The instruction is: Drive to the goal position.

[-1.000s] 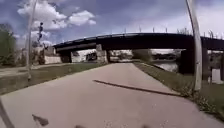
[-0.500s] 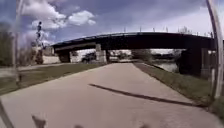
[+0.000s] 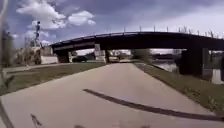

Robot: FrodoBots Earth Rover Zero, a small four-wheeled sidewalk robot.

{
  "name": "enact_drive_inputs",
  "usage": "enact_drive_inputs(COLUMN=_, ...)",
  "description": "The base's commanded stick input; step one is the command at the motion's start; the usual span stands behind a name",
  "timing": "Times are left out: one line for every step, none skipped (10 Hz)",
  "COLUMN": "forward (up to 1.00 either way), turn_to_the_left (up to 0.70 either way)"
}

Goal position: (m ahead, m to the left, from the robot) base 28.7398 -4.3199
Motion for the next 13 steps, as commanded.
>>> enact_drive_inputs(forward=1.0, turn_to_the_left=0.0)
enact_drive_inputs(forward=1.0, turn_to_the_left=0.0)
enact_drive_inputs(forward=1.0, turn_to_the_left=0.0)
enact_drive_inputs(forward=1.0, turn_to_the_left=0.0)
enact_drive_inputs(forward=1.0, turn_to_the_left=0.0)
enact_drive_inputs(forward=1.0, turn_to_the_left=0.0)
enact_drive_inputs(forward=1.0, turn_to_the_left=0.0)
enact_drive_inputs(forward=1.0, turn_to_the_left=0.0)
enact_drive_inputs(forward=1.0, turn_to_the_left=0.0)
enact_drive_inputs(forward=1.0, turn_to_the_left=0.0)
enact_drive_inputs(forward=1.0, turn_to_the_left=0.0)
enact_drive_inputs(forward=1.0, turn_to_the_left=0.0)
enact_drive_inputs(forward=1.0, turn_to_the_left=0.0)
